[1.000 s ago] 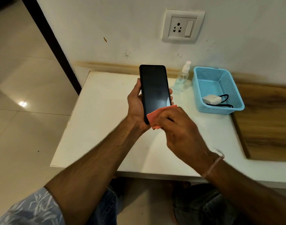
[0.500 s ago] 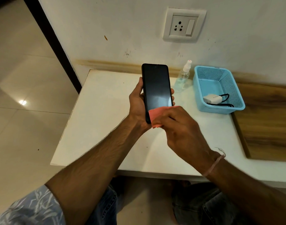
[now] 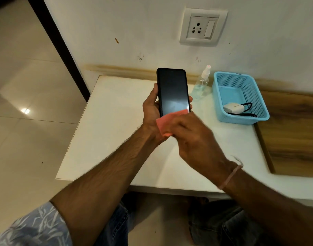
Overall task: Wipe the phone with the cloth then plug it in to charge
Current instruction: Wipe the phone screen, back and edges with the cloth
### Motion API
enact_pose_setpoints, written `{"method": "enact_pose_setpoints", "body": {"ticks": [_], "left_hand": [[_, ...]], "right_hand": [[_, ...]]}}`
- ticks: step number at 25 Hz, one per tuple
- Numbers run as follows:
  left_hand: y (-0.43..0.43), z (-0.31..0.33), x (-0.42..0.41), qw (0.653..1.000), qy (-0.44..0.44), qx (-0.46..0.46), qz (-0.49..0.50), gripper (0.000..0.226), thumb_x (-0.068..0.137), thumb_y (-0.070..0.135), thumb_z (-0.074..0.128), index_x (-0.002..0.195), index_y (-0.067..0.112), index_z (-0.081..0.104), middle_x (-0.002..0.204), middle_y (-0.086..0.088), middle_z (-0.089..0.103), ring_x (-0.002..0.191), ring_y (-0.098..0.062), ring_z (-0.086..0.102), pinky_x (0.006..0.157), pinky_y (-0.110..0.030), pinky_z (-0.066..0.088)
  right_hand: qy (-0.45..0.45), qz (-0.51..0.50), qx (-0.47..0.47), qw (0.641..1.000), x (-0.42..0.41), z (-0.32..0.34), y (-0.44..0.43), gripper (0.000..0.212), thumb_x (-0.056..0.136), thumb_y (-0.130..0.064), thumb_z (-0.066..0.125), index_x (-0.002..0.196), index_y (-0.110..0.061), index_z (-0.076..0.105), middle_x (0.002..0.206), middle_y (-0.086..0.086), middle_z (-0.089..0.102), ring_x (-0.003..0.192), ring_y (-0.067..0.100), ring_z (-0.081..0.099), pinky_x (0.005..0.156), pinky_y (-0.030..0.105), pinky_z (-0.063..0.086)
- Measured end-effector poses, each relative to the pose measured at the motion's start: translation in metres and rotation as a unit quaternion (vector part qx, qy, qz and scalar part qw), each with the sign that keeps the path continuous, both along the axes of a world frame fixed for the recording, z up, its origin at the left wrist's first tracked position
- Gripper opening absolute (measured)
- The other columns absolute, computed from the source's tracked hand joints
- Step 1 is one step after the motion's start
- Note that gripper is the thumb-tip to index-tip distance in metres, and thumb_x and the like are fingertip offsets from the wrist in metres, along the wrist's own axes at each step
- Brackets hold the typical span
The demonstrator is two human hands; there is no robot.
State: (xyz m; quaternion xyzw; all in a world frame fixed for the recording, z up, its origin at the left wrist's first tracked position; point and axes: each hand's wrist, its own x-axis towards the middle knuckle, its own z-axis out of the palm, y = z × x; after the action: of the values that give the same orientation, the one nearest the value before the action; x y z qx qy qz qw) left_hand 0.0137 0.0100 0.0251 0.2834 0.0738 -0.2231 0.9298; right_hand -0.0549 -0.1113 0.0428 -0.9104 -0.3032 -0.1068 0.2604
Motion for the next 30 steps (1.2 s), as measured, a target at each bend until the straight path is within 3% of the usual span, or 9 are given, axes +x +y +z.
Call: {"method": "enact_pose_setpoints", "body": {"ticks": [2, 5, 8, 11, 14, 18, 20, 25, 30], "left_hand": [[-0.002, -0.002, 0.001, 1.000, 0.011, 0.012, 0.014, 0.070, 0.093, 0.065, 0.048, 0.124, 0.006, 0.065, 0.104, -0.017, 0.070, 0.086, -0.031, 0.067, 0.081, -0.040, 0.056], [-0.002, -0.004, 0.001, 0.999, 0.013, 0.034, 0.020, 0.063, 0.094, 0.065, 0.044, 0.111, 0.010, 0.071, 0.093, -0.011, 0.072, 0.075, -0.028, 0.066, 0.073, -0.037, 0.057], [0.001, 0.000, 0.000, 1.000, 0.012, -0.001, 0.004, 0.068, 0.094, 0.065, 0.046, 0.121, 0.006, 0.066, 0.104, -0.016, 0.068, 0.084, -0.029, 0.067, 0.077, -0.038, 0.057], [0.001, 0.004, -0.002, 1.000, 0.006, -0.023, -0.017, 0.072, 0.095, 0.064, 0.044, 0.129, 0.002, 0.060, 0.114, -0.021, 0.062, 0.091, -0.033, 0.061, 0.084, -0.043, 0.051], [-0.003, 0.004, -0.002, 1.000, 0.016, -0.006, -0.003, 0.076, 0.094, 0.064, 0.045, 0.136, 0.002, 0.057, 0.111, -0.019, 0.065, 0.091, -0.030, 0.064, 0.082, -0.041, 0.054], [-0.004, 0.002, -0.001, 0.999, 0.021, 0.042, 0.024, 0.064, 0.095, 0.066, 0.042, 0.114, 0.012, 0.070, 0.097, -0.010, 0.072, 0.082, -0.027, 0.068, 0.078, -0.037, 0.056], [-0.004, 0.005, -0.003, 0.999, 0.016, 0.025, 0.021, 0.067, 0.095, 0.065, 0.042, 0.120, 0.008, 0.067, 0.101, -0.015, 0.070, 0.085, -0.028, 0.066, 0.080, -0.038, 0.055], [-0.006, 0.009, -0.008, 1.000, 0.003, 0.007, 0.017, 0.080, 0.095, 0.064, 0.042, 0.145, 0.002, 0.048, 0.116, -0.020, 0.058, 0.089, -0.028, 0.063, 0.082, -0.037, 0.054], [-0.006, 0.007, -0.006, 0.998, 0.004, 0.058, 0.022, 0.067, 0.096, 0.066, 0.040, 0.123, 0.010, 0.065, 0.094, -0.009, 0.071, 0.078, -0.025, 0.069, 0.069, -0.033, 0.059]], "right_hand": [[-0.080, -0.031, -0.001, 0.996, 0.023, 0.013, -0.019, 0.022, 0.086, 0.006, 0.060, 0.104, 0.000, 0.070, 0.108, 0.017, 0.067, 0.102, 0.031, 0.060, 0.096, 0.032, 0.046], [-0.089, -0.126, 0.015, 0.988, 0.041, 0.022, -0.029, 0.019, 0.088, 0.002, 0.057, 0.102, 0.000, 0.070, 0.106, 0.018, 0.067, 0.098, 0.035, 0.059, 0.093, 0.035, 0.044], [-0.093, -0.062, 0.031, 0.993, 0.019, 0.009, -0.008, 0.021, 0.087, 0.002, 0.060, 0.105, 0.001, 0.069, 0.107, 0.018, 0.067, 0.102, 0.032, 0.060, 0.094, 0.039, 0.049], [-0.096, 0.012, 0.007, 0.995, -0.006, -0.005, 0.005, 0.028, 0.073, 0.006, 0.071, 0.101, 0.007, 0.070, 0.101, 0.025, 0.069, 0.092, 0.039, 0.068, 0.085, 0.054, 0.053], [-0.111, 0.008, -0.014, 0.994, 0.014, 0.007, -0.011, 0.023, 0.080, 0.005, 0.068, 0.102, 0.003, 0.070, 0.102, 0.021, 0.068, 0.096, 0.035, 0.063, 0.092, 0.039, 0.050], [-0.080, -0.148, 0.023, 0.985, 0.040, 0.019, -0.021, 0.015, 0.087, 0.000, 0.060, 0.098, -0.001, 0.070, 0.096, 0.018, 0.064, 0.089, 0.033, 0.057, 0.082, 0.032, 0.045], [-0.083, -0.143, 0.029, 0.986, 0.024, 0.011, -0.008, 0.013, 0.083, -0.001, 0.062, 0.094, -0.003, 0.069, 0.092, 0.015, 0.064, 0.086, 0.029, 0.057, 0.079, 0.024, 0.042], [-0.092, -0.072, 0.010, 0.993, 0.011, 0.009, 0.012, 0.024, 0.072, 0.000, 0.072, 0.096, -0.001, 0.070, 0.092, 0.019, 0.068, 0.085, 0.034, 0.064, 0.088, 0.029, 0.044], [-0.053, -0.193, 0.032, 0.979, 0.040, 0.024, -0.011, 0.018, 0.083, 0.004, 0.060, 0.096, -0.004, 0.070, 0.097, 0.015, 0.064, 0.092, 0.032, 0.056, 0.080, 0.023, 0.038]]}}
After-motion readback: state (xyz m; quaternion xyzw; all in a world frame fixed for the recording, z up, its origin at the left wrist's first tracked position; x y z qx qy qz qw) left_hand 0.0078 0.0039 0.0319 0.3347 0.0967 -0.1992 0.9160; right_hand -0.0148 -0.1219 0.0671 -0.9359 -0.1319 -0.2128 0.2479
